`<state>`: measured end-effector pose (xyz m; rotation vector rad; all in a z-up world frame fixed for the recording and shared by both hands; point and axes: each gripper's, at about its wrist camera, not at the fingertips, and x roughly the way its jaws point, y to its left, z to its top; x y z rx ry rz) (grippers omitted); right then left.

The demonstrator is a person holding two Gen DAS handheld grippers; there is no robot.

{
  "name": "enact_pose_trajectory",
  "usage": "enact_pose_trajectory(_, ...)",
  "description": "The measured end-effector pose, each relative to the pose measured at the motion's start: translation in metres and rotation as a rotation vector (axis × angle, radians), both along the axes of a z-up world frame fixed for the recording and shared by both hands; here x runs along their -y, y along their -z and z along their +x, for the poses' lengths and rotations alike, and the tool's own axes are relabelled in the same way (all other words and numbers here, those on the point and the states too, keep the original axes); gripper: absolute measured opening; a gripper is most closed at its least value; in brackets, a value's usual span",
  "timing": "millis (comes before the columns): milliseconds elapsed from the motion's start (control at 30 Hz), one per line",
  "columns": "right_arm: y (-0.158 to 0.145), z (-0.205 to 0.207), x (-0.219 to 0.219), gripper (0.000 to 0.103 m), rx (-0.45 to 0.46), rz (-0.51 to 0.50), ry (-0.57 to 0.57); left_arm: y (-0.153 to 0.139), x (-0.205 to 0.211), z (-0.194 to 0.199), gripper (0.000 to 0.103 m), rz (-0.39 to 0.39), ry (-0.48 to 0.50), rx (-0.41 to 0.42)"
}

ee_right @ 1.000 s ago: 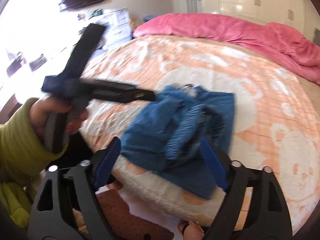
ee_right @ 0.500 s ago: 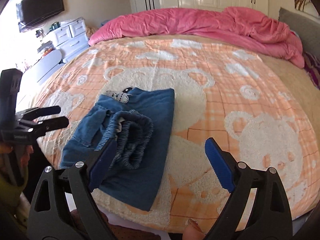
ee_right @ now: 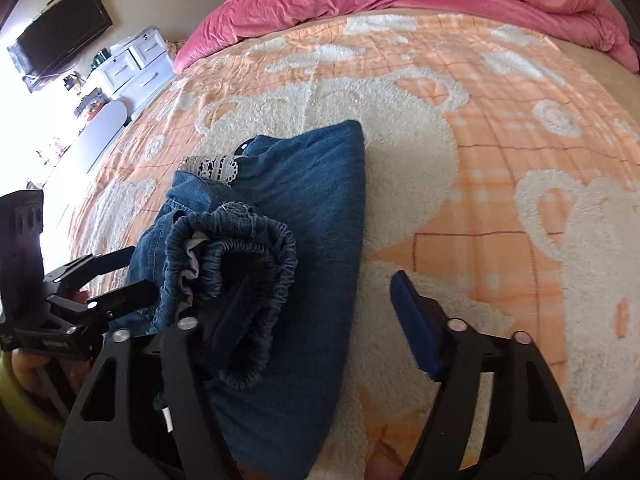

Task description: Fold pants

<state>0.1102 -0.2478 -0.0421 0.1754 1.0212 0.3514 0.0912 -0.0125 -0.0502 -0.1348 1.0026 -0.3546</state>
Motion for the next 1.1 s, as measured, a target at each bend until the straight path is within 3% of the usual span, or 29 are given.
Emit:
enact_pose_trajectory(100, 0.010, 0.002, 0.000, 0.045, -0.017, 0.052, 0.012, 0.004, 0.002, 0.003, 0.096, -0.016, -0.002, -0.002)
enact_pose_trajectory(300, 0.015, 0.004, 0.002, 0.045, -0.012, 0.089, 0.030, 0.006, 0.009, 0.007, 0.094, -0.037, -0.005, -0.003)
enact_pose_trajectory(467, 0.019, 0.006, -0.001, 0.045, -0.006, 0.084, 0.041, 0.006, 0.017, 0.010, 0.075, -0.040, -0.005, -0.012)
enact_pose_trajectory(600, 0.015, 0.000, -0.005, 0.018, 0.008, 0.104, 0.021, 0.002, 0.021, 0.009, 0.058, -0.028, -0.001, 0.001)
enact_pose_trajectory(667, 0.011, -0.004, -0.008, 0.012, 0.024, 0.101, 0.027, -0.002, 0.021, 0.008, 0.043, -0.023, 0.012, 0.012)
enact_pose_trajectory(767, 0.004, -0.009, -0.010, 0.006, 0.053, 0.094, 0.046, -0.009, 0.022, 0.005, 0.032, -0.014, 0.023, 0.029)
enact_pose_trajectory(1100, -0.033, -0.017, -0.028, 0.006, 0.153, 0.087, 0.010, -0.033, 0.018, -0.001, 0.028, -0.024, 0.027, 0.091)
